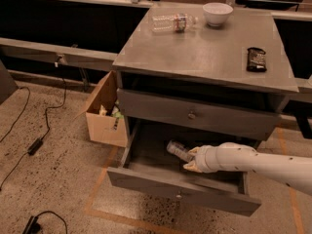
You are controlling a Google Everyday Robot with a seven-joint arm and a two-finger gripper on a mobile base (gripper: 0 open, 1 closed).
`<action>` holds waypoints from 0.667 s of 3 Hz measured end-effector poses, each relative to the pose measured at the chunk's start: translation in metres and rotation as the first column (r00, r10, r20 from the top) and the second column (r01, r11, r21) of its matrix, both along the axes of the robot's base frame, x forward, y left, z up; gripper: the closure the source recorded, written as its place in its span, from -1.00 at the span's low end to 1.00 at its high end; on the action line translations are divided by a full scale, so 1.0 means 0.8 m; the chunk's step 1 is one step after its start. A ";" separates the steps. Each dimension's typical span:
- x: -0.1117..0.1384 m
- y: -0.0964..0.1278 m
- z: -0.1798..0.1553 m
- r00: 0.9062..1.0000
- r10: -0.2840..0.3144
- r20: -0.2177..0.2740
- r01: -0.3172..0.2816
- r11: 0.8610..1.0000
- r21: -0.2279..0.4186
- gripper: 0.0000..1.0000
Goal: Place blue plastic bottle into middle drawer
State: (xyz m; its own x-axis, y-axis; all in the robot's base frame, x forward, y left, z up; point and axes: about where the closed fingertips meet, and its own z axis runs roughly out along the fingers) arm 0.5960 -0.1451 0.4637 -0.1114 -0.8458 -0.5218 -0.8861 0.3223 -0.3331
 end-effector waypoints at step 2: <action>-0.050 0.009 0.092 0.992 0.112 0.064 -0.124 0.964 0.234 1.00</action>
Offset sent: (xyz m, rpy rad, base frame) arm -0.1195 -0.0874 0.1718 0.4722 -0.1772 0.1152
